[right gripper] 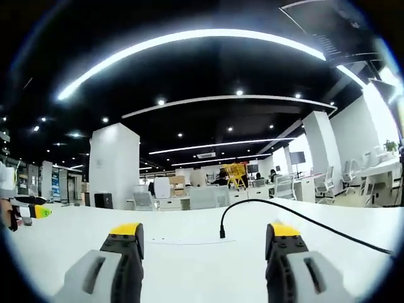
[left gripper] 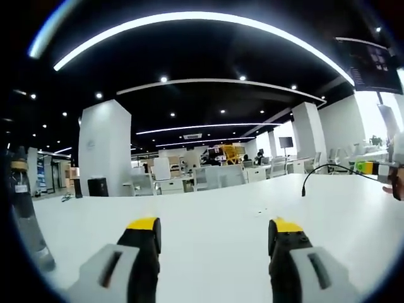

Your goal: Find the data cable on the table. Grasp the USB connector end of the cable and insert it into the USB port on the table

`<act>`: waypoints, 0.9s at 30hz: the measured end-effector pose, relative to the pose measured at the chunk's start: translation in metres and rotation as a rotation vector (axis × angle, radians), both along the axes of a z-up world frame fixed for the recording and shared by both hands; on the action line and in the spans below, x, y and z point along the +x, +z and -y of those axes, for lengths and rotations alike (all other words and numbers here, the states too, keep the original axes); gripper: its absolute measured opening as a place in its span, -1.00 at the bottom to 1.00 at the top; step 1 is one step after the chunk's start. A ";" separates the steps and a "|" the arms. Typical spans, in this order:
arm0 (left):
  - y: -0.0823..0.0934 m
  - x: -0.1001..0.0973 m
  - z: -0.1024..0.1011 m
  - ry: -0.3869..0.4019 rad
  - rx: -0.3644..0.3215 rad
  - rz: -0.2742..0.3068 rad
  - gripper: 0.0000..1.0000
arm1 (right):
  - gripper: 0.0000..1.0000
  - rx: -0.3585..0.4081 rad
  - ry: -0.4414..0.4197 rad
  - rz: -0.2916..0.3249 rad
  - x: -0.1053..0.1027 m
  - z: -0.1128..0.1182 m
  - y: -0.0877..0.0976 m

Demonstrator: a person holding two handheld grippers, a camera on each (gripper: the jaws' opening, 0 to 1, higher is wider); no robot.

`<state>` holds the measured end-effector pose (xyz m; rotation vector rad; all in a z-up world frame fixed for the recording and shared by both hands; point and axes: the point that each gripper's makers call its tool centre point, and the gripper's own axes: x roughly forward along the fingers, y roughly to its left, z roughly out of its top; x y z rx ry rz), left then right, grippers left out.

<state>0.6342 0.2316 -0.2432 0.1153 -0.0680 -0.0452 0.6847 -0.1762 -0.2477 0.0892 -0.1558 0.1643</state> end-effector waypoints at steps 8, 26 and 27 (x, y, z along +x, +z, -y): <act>-0.003 0.002 0.004 -0.001 0.016 -0.005 0.39 | 0.56 -0.006 -0.026 0.006 0.000 0.010 0.001; -0.012 0.005 0.006 -0.011 0.010 -0.035 0.38 | 0.54 0.030 -0.033 0.004 0.001 0.015 0.001; -0.012 0.005 0.005 -0.009 0.010 -0.036 0.38 | 0.54 0.030 -0.033 0.003 0.001 0.015 0.001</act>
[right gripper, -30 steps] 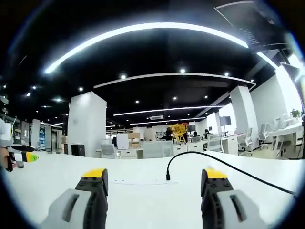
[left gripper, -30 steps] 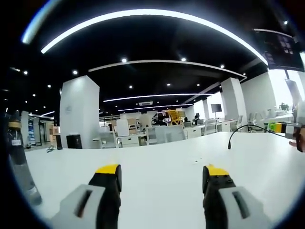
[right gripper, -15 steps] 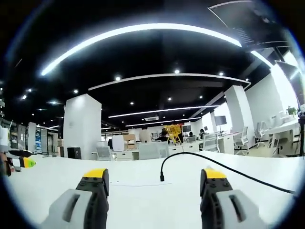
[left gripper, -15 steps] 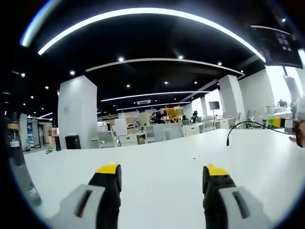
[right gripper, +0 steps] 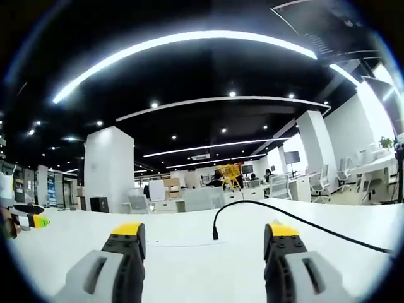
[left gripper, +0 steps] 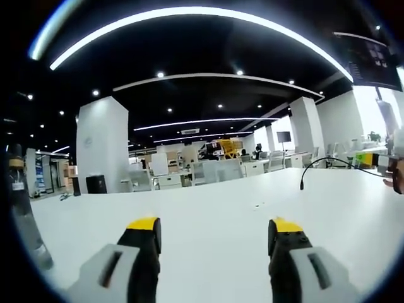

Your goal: Find the data cable on the table. Grasp the USB connector end of the cable and insert it into the USB port on the table

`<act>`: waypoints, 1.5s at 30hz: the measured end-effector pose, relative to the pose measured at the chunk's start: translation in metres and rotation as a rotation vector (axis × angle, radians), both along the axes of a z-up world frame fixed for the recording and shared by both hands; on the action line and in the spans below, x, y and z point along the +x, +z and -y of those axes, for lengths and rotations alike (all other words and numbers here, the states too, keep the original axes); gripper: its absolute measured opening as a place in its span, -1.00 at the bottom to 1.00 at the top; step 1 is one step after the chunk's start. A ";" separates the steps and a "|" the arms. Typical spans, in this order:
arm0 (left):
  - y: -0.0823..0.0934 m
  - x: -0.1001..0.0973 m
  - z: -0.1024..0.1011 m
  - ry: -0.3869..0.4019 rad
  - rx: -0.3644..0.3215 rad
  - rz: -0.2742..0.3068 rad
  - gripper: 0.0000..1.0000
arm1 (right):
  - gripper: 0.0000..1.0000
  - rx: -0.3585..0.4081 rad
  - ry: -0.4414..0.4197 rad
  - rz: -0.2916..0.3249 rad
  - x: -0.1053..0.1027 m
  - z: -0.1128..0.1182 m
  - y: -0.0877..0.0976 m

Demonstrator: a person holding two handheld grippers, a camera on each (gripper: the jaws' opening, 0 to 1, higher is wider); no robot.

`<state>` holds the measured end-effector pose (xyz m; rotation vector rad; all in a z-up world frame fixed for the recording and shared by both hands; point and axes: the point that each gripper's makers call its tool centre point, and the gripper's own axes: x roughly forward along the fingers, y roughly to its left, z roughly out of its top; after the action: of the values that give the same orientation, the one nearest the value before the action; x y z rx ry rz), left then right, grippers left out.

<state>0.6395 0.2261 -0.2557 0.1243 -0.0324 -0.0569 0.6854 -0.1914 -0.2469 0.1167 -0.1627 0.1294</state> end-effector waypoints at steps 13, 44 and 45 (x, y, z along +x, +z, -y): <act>-0.004 0.000 -0.002 -0.001 -0.010 -0.012 0.38 | 0.53 0.011 -0.001 -0.003 -0.001 0.000 0.000; -0.006 0.002 0.001 -0.004 0.000 -0.024 0.38 | 0.53 0.001 0.023 -0.017 0.001 -0.005 -0.003; -0.006 0.002 0.001 -0.004 0.001 -0.025 0.38 | 0.53 0.001 0.023 -0.017 0.001 -0.005 -0.003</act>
<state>0.6411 0.2252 -0.2614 0.1245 -0.0081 -0.0628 0.6868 -0.1862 -0.2501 0.1207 -0.1441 0.1513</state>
